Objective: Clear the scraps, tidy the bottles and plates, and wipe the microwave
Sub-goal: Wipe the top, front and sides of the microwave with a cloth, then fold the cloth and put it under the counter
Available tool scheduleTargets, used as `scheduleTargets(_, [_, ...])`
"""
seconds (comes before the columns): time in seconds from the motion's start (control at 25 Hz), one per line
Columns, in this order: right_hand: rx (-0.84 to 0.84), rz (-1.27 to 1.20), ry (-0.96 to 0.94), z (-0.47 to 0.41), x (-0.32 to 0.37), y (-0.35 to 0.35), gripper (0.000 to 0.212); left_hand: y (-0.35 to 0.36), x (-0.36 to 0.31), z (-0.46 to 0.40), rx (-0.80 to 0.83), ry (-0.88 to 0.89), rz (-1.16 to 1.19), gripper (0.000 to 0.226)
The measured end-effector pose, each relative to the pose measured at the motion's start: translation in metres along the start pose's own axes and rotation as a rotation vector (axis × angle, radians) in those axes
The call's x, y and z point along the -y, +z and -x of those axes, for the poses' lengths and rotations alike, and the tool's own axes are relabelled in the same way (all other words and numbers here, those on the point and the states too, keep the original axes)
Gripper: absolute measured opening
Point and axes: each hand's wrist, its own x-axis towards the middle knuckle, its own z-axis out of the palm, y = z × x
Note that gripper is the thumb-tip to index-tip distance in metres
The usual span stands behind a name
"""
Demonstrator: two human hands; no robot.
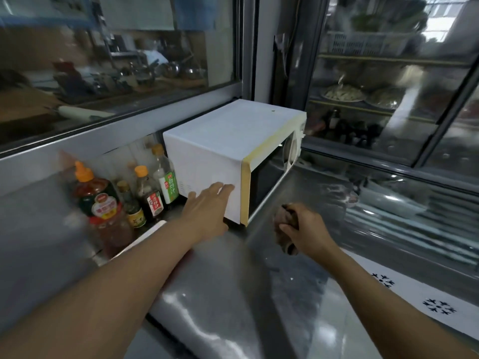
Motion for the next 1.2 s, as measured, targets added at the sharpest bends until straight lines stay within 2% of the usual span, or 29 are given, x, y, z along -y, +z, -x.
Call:
scheduleTargets(0.24, [-0.071, 0.02, -0.035, 0.092, 0.028, -0.068, 0.037, -0.011, -0.055, 0.083, -0.054, 0.041, 0.179, 0.072])
scheduleTargets(0.44, [-0.136, -0.028, -0.029, 0.147, 0.035, -0.112, 0.029, -0.019, -0.118, 0.119, -0.073, 0.124, 0.404, 0.031])
scheduleTargets(0.52, [-0.164, -0.071, -0.013, 0.16, 0.034, -0.128, 0.026, -0.021, -0.141, 0.125, -0.043, 0.132, 0.521, 0.019])
scheduleTargets(0.64, [-0.206, -0.107, -0.019, 0.172, 0.023, -0.159, 0.029, -0.025, -0.181, 0.132, 0.01, 0.126, 0.73, 0.014])
scheduleTargets(0.8, [-0.246, -0.181, -0.024, 0.179, -0.011, -0.201, 0.028, -0.028, -0.242, 0.129, 0.094, 0.1, 1.01, 0.016])
scheduleTargets(1.04, [-0.234, -0.34, 0.014, 0.176, -0.102, -0.275, 0.022, -0.015, -0.368, 0.087, 0.096, 0.013, 1.223, 0.019])
scheduleTargets(1.2, [-0.183, -0.434, 0.021, 0.174, -0.166, -0.313, 0.019, -0.005, -0.449, 0.053, 0.063, -0.078, 1.295, 0.006])
